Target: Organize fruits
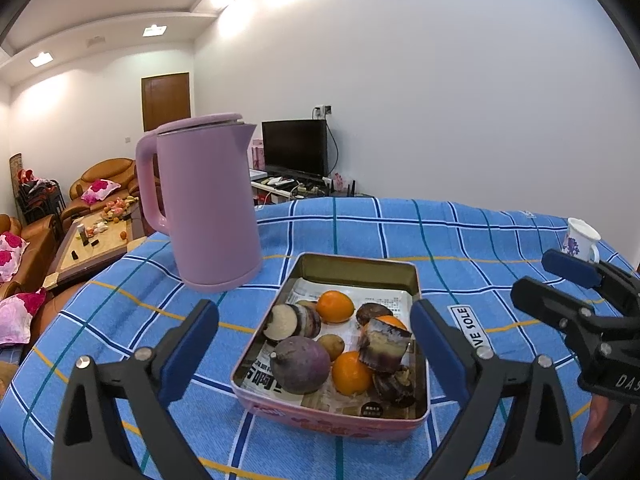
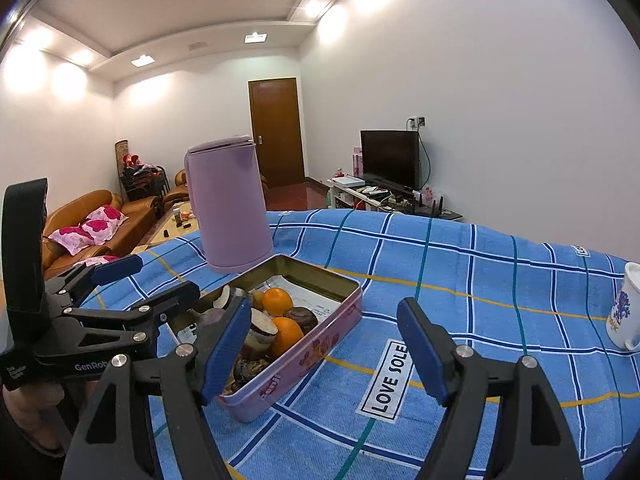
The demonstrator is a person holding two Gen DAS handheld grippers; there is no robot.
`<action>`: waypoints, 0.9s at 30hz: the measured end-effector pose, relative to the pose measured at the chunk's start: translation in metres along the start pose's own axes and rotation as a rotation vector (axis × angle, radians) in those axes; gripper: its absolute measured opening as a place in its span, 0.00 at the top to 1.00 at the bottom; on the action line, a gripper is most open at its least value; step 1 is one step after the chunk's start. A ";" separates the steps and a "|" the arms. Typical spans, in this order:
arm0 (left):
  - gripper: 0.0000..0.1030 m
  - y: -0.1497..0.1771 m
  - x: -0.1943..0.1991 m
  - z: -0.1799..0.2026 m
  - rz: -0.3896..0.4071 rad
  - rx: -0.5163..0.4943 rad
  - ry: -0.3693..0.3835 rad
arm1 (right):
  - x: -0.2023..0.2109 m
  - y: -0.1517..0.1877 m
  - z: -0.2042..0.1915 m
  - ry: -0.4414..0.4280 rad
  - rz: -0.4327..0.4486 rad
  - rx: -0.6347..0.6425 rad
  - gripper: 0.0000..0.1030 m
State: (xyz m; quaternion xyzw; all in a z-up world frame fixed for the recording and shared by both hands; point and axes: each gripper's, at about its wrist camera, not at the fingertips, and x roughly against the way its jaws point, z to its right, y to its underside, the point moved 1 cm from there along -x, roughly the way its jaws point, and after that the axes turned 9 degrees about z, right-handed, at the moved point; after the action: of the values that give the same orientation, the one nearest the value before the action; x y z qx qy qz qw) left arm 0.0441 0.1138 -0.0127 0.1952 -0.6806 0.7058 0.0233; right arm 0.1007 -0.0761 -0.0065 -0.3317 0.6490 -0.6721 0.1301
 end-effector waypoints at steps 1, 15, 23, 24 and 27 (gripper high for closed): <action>0.04 0.000 0.000 0.000 0.000 -0.001 0.000 | 0.001 0.000 0.000 0.000 0.001 0.000 0.26; 0.02 0.001 0.001 0.002 -0.006 -0.004 -0.004 | 0.001 0.002 0.002 -0.003 -0.002 -0.003 0.25; 0.00 0.001 0.002 0.006 -0.005 -0.019 -0.003 | 0.003 0.003 0.003 -0.001 0.002 -0.005 0.25; 0.00 0.001 0.002 0.007 -0.005 -0.022 -0.001 | 0.003 0.003 0.004 -0.001 0.004 -0.006 0.25; 0.00 0.001 0.002 0.010 -0.006 -0.033 0.003 | 0.004 0.003 0.005 0.000 0.004 -0.007 0.25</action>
State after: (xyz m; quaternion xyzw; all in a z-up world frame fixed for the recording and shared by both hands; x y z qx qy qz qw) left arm 0.0442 0.1034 -0.0134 0.1961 -0.6915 0.6946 0.0296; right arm 0.1001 -0.0824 -0.0091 -0.3310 0.6520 -0.6696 0.1304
